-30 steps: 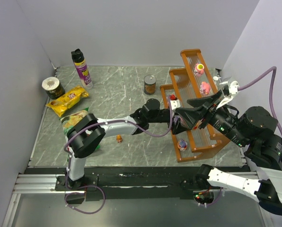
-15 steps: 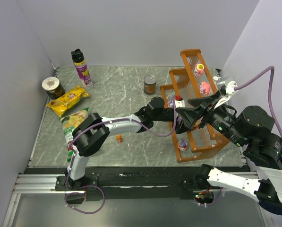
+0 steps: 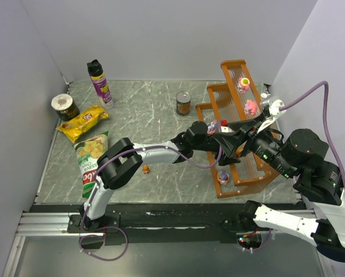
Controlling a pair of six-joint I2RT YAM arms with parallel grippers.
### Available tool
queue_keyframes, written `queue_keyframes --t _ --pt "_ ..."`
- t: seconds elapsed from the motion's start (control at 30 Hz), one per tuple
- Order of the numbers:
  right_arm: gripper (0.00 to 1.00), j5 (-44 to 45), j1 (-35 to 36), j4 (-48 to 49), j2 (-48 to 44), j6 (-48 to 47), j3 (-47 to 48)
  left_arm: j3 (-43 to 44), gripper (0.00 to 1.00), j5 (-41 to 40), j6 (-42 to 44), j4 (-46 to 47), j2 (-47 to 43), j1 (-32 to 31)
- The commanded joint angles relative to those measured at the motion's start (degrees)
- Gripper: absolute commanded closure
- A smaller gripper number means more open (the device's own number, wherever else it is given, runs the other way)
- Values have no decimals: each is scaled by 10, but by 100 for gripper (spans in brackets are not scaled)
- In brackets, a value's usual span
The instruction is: Place and organize the plastic toys onto the shelf
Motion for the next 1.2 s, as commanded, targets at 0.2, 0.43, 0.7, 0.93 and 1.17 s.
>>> queue_keyframes --t 0.2,0.43,0.7,0.93,1.17 --pt "27 14 2 16 -14 -6 -12 33 36 -32 6 -1 9 -23" --pt "27 21 2 17 -21 -4 -19 22 40 -72 -6 9 3 -35" --pt "27 26 3 16 -27 -2 -26 4 52 -112 -15 26 -4 -46" --pt "27 30 3 17 -30 1 -30 8 66 -123 -21 15 -1 -47" --pt "27 34 3 17 -32 3 -35 16 73 -160 -55 11 3 -51"
